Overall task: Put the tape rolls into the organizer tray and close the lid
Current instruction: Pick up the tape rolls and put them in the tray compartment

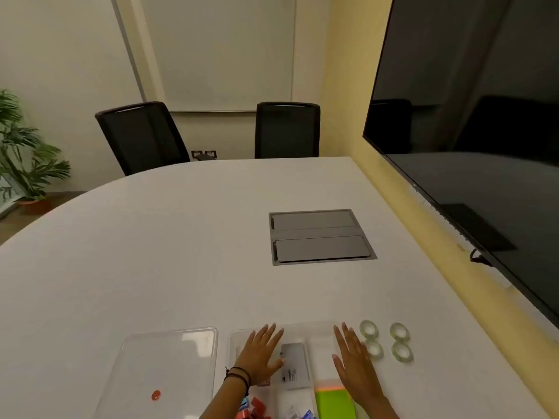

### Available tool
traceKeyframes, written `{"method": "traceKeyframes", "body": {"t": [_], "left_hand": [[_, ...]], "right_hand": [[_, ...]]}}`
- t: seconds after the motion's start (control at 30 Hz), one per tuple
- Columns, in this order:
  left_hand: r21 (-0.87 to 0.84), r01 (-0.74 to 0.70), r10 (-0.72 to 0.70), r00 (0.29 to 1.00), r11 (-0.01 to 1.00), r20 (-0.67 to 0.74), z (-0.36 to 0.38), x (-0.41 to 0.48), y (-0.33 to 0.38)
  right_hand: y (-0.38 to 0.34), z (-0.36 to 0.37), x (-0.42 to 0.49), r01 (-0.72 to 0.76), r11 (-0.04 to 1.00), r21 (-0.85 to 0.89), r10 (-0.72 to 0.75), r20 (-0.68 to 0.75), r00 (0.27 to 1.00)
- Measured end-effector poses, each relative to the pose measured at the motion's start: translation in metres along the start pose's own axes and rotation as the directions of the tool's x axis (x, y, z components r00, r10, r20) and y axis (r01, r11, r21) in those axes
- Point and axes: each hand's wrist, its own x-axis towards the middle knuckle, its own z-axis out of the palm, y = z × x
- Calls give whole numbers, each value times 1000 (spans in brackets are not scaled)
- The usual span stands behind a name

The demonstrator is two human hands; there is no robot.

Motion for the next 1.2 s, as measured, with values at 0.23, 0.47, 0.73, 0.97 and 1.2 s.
{"method": "traceKeyframes", "body": {"t": [0.23,0.47,0.73,0.97,1.2], "left_hand": [[-128,73,-65,996,989,64,25,6,-9],[-4,-65,65,997,998,45,-1,10,-11],[95,3,-12,995,995,97,4,18,-26],[12,-4,2,986,1000,165,8,24,-37],[101,-31,22,996,994,88,13,24,-39]], "right_hand": [[6,12,-5,-160,982,104,157,38,987],[14,26,-7,-225,962,154,218,58,974],[11,23,0,-207,960,186,209,10,978],[18,7,15,-123,976,182,132,-42,990],[71,17,26,-380,918,-112,392,106,914]]}}
